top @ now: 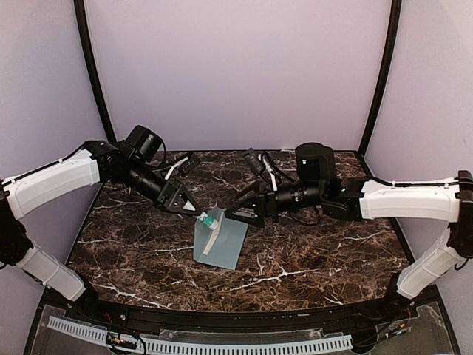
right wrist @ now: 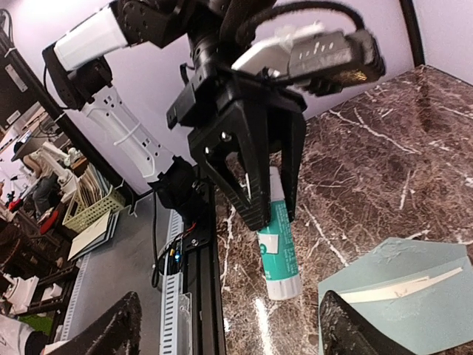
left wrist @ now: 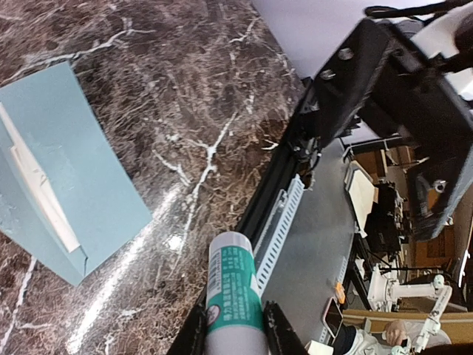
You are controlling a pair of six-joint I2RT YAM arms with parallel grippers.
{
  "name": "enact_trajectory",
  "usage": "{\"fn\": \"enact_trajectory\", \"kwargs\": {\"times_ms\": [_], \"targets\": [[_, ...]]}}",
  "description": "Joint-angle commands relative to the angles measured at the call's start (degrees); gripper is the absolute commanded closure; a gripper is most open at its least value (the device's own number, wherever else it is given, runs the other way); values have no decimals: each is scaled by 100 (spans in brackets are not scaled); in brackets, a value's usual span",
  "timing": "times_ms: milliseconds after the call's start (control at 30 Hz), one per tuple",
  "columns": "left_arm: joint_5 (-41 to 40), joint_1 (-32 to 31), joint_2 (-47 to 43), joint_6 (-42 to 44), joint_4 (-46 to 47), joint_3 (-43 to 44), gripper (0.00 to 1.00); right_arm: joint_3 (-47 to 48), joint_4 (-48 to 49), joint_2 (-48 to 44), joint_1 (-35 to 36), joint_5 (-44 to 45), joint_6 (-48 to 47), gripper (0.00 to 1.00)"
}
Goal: Place the letter into the envelope and seal it
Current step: Pick up the solid glue from the center of the board.
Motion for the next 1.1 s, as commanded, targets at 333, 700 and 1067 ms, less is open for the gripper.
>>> {"fn": "enact_trajectory", "kwargs": {"times_ms": [333, 700, 1067], "targets": [[1414, -76, -136, 450, 170, 135, 90, 939, -268, 1057, 423, -576, -106, 45], [1491, -79, -115, 310, 445, 76, 91, 1112, -322, 1230, 471, -857, -137, 73], [395, -79, -477, -411, 1778, -212, 43, 847, 240, 955, 476, -247, 10, 96]]}}
